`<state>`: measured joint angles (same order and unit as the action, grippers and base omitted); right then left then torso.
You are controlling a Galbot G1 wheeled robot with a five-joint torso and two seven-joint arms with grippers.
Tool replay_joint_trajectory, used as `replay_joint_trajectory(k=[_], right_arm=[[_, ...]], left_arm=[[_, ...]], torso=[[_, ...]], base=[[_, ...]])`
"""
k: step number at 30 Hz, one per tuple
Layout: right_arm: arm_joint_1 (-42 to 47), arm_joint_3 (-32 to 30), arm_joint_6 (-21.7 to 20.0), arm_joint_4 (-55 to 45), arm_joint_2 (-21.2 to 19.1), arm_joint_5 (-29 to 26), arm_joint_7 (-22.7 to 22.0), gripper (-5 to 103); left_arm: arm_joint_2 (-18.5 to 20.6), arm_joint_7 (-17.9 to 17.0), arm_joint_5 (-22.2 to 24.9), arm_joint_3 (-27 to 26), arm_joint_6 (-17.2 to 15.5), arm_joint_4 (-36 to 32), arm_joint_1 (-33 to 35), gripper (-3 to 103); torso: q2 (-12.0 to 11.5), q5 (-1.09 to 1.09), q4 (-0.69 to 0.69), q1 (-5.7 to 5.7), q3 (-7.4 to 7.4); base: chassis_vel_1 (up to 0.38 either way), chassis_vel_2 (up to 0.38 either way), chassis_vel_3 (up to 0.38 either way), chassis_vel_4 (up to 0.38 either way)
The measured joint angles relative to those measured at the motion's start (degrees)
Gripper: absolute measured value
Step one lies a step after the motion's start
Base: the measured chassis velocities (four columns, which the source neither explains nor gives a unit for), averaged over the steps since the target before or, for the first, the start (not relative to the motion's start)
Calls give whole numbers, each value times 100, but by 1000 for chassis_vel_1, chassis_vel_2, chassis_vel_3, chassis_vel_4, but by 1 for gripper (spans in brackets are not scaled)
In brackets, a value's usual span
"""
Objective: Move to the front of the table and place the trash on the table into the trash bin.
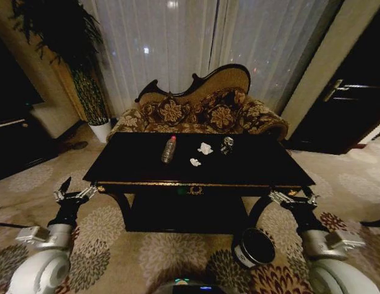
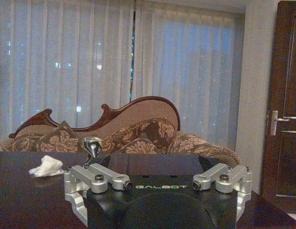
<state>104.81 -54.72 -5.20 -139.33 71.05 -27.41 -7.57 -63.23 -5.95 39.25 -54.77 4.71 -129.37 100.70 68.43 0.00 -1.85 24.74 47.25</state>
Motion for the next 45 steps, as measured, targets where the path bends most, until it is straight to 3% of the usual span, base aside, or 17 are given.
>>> replay_joint_trajectory(k=[4,9,14,18,21,27,34,45], right_arm=[[12,-7,36,16,0,80,2,100],[13,-16,72,37,2,97,1,100],[24,-29,97,48,24,99,-1,100],[44,-65,99,18,49,96,-1,100],[46,-105,98,-2,66,89,-1,100],[90,-138,93,-15,146,97,-2,100],[-30,-6,90,108,56,84,6,100],[-10,2,122,190,73,64,25,100]], left_arm=[[-1,24,-36,33,-3,-31,2,96],[90,36,-10,108,-43,-46,-49,100],[362,61,456,206,-271,54,-254,103],[794,73,916,306,-510,325,-641,100],[1381,84,1318,502,-703,524,-1035,99],[2291,108,1333,1139,-871,613,-1619,99],[2881,12,1282,1908,-1037,608,-2091,99],[3157,78,1431,2751,-1086,979,-3010,99]], torso=[[0,0,0,0,0],[4,0,0,-8,-3],[3,0,0,-6,-2],[1,-2,1,-3,0],[1,-1,0,-4,-1],[1,0,-1,-3,0],[1,0,1,-4,-1],[0,0,1,-4,-1]], base=[[-7,9,14,-15],[0,0,0,0],[0,0,0,0],[0,0,0,0],[0,0,0,0],[0,0,0,0],[0,0,0,0],[0,0,0,0]])
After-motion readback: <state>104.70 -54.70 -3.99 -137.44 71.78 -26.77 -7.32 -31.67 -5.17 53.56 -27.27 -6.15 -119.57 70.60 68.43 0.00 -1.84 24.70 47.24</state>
